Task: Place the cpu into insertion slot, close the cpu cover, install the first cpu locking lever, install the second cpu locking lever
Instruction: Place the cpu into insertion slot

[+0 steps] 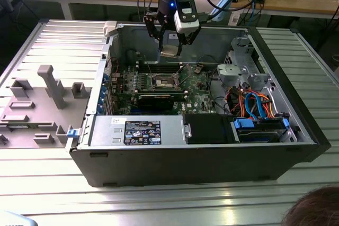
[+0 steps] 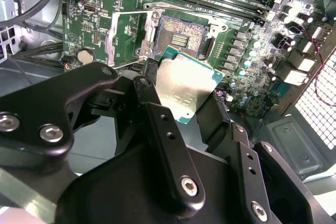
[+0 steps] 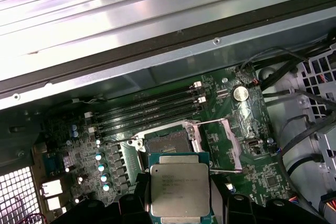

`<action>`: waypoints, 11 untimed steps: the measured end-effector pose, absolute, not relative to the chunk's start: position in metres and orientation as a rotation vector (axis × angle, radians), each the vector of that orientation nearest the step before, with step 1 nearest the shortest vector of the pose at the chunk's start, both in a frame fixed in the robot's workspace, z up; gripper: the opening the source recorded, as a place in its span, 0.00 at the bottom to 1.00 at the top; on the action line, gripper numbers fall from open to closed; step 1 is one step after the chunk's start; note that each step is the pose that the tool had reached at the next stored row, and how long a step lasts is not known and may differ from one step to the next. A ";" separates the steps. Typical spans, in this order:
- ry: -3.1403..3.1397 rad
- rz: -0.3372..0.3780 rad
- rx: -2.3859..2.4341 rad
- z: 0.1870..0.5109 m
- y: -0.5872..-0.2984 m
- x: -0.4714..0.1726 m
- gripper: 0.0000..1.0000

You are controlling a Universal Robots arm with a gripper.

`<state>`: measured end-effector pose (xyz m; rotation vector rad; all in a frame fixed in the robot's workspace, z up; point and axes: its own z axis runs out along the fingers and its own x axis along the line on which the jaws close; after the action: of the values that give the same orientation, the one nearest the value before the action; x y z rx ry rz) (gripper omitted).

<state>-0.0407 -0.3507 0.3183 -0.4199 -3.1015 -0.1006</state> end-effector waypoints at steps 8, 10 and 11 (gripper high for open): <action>-3.101 -0.101 -0.426 0.318 -0.351 -0.041 0.55; -3.101 -0.101 -0.428 0.318 -0.351 -0.041 0.55; -3.101 -0.101 -0.429 0.318 -0.351 -0.041 0.55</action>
<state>-0.0407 -0.3507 0.3183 -0.4286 -3.1005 -0.1006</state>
